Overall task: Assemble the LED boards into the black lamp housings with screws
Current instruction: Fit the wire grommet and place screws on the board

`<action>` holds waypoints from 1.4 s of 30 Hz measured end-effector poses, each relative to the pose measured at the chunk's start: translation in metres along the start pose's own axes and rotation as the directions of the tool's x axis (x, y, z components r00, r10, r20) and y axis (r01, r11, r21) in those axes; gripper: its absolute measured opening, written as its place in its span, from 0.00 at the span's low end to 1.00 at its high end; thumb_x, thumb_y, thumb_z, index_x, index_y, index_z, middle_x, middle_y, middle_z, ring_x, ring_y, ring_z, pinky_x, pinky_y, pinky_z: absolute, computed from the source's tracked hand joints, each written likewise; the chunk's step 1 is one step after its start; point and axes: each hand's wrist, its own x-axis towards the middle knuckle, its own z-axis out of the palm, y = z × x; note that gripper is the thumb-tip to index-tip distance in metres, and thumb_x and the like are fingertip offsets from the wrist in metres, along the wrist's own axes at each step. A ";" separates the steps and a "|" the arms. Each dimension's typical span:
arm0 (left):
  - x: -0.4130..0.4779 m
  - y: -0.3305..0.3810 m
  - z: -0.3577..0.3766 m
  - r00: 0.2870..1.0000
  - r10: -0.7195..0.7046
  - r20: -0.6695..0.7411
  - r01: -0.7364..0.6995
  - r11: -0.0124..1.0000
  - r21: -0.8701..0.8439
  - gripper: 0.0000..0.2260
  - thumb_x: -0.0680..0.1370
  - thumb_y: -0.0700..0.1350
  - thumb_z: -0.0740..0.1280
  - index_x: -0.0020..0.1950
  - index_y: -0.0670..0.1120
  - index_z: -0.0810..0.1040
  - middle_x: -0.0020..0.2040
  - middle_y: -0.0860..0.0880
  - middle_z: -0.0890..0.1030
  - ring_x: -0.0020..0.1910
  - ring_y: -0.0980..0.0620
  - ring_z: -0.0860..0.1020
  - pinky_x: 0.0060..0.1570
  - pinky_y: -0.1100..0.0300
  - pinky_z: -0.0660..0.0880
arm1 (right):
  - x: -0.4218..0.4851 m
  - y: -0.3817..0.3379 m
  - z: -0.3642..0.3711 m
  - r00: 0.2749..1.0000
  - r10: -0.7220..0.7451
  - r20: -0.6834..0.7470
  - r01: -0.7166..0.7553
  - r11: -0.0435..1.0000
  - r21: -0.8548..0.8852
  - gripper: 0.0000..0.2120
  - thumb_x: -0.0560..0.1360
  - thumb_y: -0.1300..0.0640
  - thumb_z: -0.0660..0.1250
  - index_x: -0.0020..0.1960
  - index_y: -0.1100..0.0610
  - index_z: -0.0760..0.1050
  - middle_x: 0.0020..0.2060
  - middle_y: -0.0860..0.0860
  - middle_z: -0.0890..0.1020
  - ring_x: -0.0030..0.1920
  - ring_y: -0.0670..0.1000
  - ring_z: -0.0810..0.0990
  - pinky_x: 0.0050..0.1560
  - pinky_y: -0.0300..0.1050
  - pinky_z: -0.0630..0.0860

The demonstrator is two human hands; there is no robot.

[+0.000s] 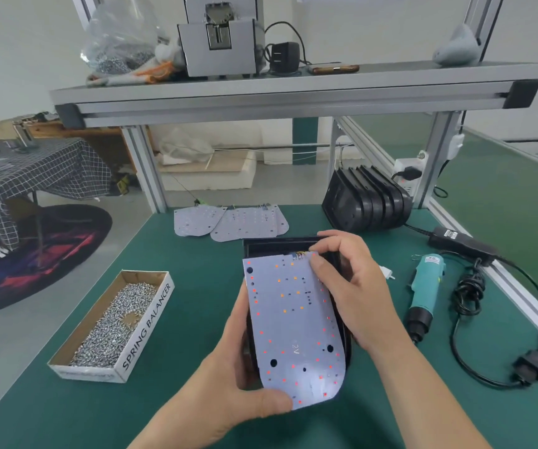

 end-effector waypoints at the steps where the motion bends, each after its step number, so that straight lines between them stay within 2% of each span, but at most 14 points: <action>1: 0.000 0.003 -0.001 1.000 0.017 0.025 -0.016 0.999 -0.036 0.55 0.73 0.32 0.76 0.81 0.65 0.42 0.81 0.50 0.60 0.78 0.48 0.65 0.66 0.54 0.73 | -0.001 -0.002 0.000 0.999 -0.042 -0.002 0.042 0.999 0.004 0.08 0.78 0.67 0.69 0.51 0.55 0.79 0.58 0.49 0.78 0.59 0.49 0.78 0.60 0.37 0.71; 4: 0.000 0.012 -0.002 0.997 0.051 0.059 -0.046 0.996 -0.081 0.54 0.75 0.28 0.73 0.81 0.65 0.41 0.81 0.48 0.59 0.78 0.46 0.63 0.67 0.54 0.72 | -0.002 -0.001 0.001 0.995 -0.095 -0.007 0.095 0.994 0.054 0.13 0.77 0.71 0.68 0.54 0.55 0.79 0.56 0.52 0.79 0.54 0.49 0.79 0.56 0.38 0.73; 7: 0.000 0.016 -0.003 0.995 0.077 0.069 -0.071 0.995 -0.075 0.54 0.75 0.27 0.72 0.81 0.65 0.40 0.82 0.49 0.57 0.79 0.47 0.61 0.68 0.55 0.71 | -0.007 0.001 0.006 1.000 -0.013 0.012 0.010 0.970 0.243 0.17 0.78 0.71 0.67 0.60 0.53 0.75 0.53 0.45 0.82 0.48 0.45 0.80 0.50 0.37 0.75; 12: -0.007 0.017 -0.007 1.000 -0.003 0.012 0.003 0.999 0.045 0.55 0.76 0.35 0.76 0.78 0.70 0.38 0.81 0.56 0.59 0.78 0.51 0.65 0.66 0.54 0.74 | -0.010 0.009 0.014 0.993 0.119 0.027 -0.117 0.862 0.494 0.18 0.82 0.67 0.60 0.68 0.51 0.75 0.57 0.44 0.85 0.57 0.44 0.82 0.52 0.34 0.77; 15: -0.011 0.018 -0.006 0.999 -0.035 -0.039 0.041 0.985 0.166 0.53 0.77 0.40 0.74 0.77 0.72 0.36 0.79 0.60 0.63 0.75 0.52 0.70 0.66 0.46 0.74 | -0.012 0.012 0.017 0.989 0.150 -0.006 -0.132 0.891 0.435 0.18 0.84 0.63 0.60 0.70 0.49 0.75 0.58 0.44 0.85 0.58 0.45 0.83 0.54 0.36 0.78; 18: -0.011 0.023 -0.005 0.996 -0.048 -0.069 0.063 0.971 0.230 0.51 0.78 0.39 0.71 0.75 0.73 0.35 0.78 0.62 0.64 0.74 0.52 0.71 0.65 0.40 0.73 | -0.012 0.013 0.019 0.991 0.111 -0.079 -0.083 0.951 0.298 0.19 0.85 0.61 0.59 0.74 0.50 0.72 0.63 0.43 0.82 0.65 0.47 0.79 0.67 0.48 0.75; 21: -0.009 0.028 -0.003 0.996 -0.059 -0.066 0.073 0.969 0.235 0.50 0.78 0.39 0.69 0.75 0.74 0.34 0.77 0.65 0.64 0.74 0.55 0.70 0.68 0.48 0.73 | -0.014 0.015 0.018 0.990 0.099 -0.096 -0.069 0.956 0.284 0.20 0.84 0.60 0.60 0.74 0.48 0.71 0.64 0.45 0.81 0.66 0.49 0.78 0.71 0.56 0.71; 25: -0.008 0.032 -0.003 0.990 -0.084 -0.112 0.114 0.949 0.295 0.51 0.77 0.42 0.70 0.73 0.76 0.33 0.75 0.70 0.65 0.71 0.63 0.71 0.67 0.65 0.72 | -0.017 0.012 0.018 0.994 0.068 -0.083 -0.039 0.949 0.313 0.20 0.82 0.55 0.62 0.72 0.43 0.72 0.62 0.43 0.82 0.63 0.46 0.80 0.63 0.42 0.75; 28: -0.007 0.034 -0.001 0.978 -0.113 -0.173 0.171 0.915 0.365 0.50 0.77 0.45 0.69 0.72 0.76 0.31 0.71 0.75 0.66 0.68 0.69 0.71 0.59 0.79 0.67 | -0.015 0.013 0.017 0.994 0.073 -0.079 -0.043 0.940 0.338 0.18 0.84 0.60 0.61 0.70 0.45 0.75 0.54 0.44 0.85 0.55 0.44 0.82 0.54 0.35 0.76; 32: -0.001 0.030 0.004 0.958 0.018 -0.286 0.146 0.828 0.541 0.33 0.83 0.51 0.59 0.74 0.77 0.41 0.65 0.76 0.69 0.60 0.67 0.74 0.59 0.67 0.68 | -0.018 0.008 0.019 0.997 0.041 -0.067 -0.019 0.955 0.296 0.18 0.85 0.59 0.59 0.71 0.45 0.74 0.60 0.44 0.83 0.62 0.47 0.81 0.63 0.46 0.76; 34: 0.003 0.029 0.008 0.944 0.060 -0.325 0.142 0.815 0.562 0.32 0.84 0.49 0.57 0.74 0.78 0.44 0.64 0.79 0.66 0.60 0.69 0.72 0.58 0.71 0.68 | -0.018 0.007 0.020 0.999 0.006 -0.046 0.006 0.962 0.274 0.18 0.84 0.56 0.59 0.73 0.45 0.72 0.64 0.45 0.82 0.66 0.48 0.79 0.67 0.47 0.74; 36: 0.007 0.029 0.010 0.923 0.083 -0.376 0.124 0.860 0.495 0.34 0.85 0.47 0.57 0.73 0.78 0.39 0.63 0.85 0.62 0.63 0.79 0.66 0.57 0.82 0.62 | -0.017 0.005 0.020 0.999 -0.017 -0.047 0.028 0.970 0.243 0.19 0.84 0.54 0.59 0.74 0.45 0.72 0.65 0.44 0.81 0.67 0.46 0.77 0.69 0.47 0.73; 38: 0.011 0.030 0.010 0.888 0.129 -0.441 0.065 0.916 0.397 0.33 0.85 0.48 0.56 0.74 0.77 0.39 0.66 0.83 0.63 0.65 0.80 0.64 0.57 0.85 0.59 | -0.016 0.007 0.020 0.998 0.001 -0.057 0.014 0.966 0.257 0.18 0.84 0.56 0.60 0.73 0.45 0.73 0.64 0.43 0.81 0.67 0.46 0.78 0.70 0.48 0.73; 42: 0.017 0.034 0.012 0.829 0.193 -0.525 -0.070 0.967 0.245 0.23 0.83 0.54 0.56 0.78 0.67 0.59 0.57 0.72 0.79 0.60 0.75 0.73 0.55 0.82 0.65 | -0.018 0.012 0.023 0.993 0.085 -0.084 -0.054 0.947 0.317 0.18 0.85 0.58 0.60 0.72 0.45 0.74 0.63 0.46 0.82 0.66 0.49 0.79 0.70 0.51 0.73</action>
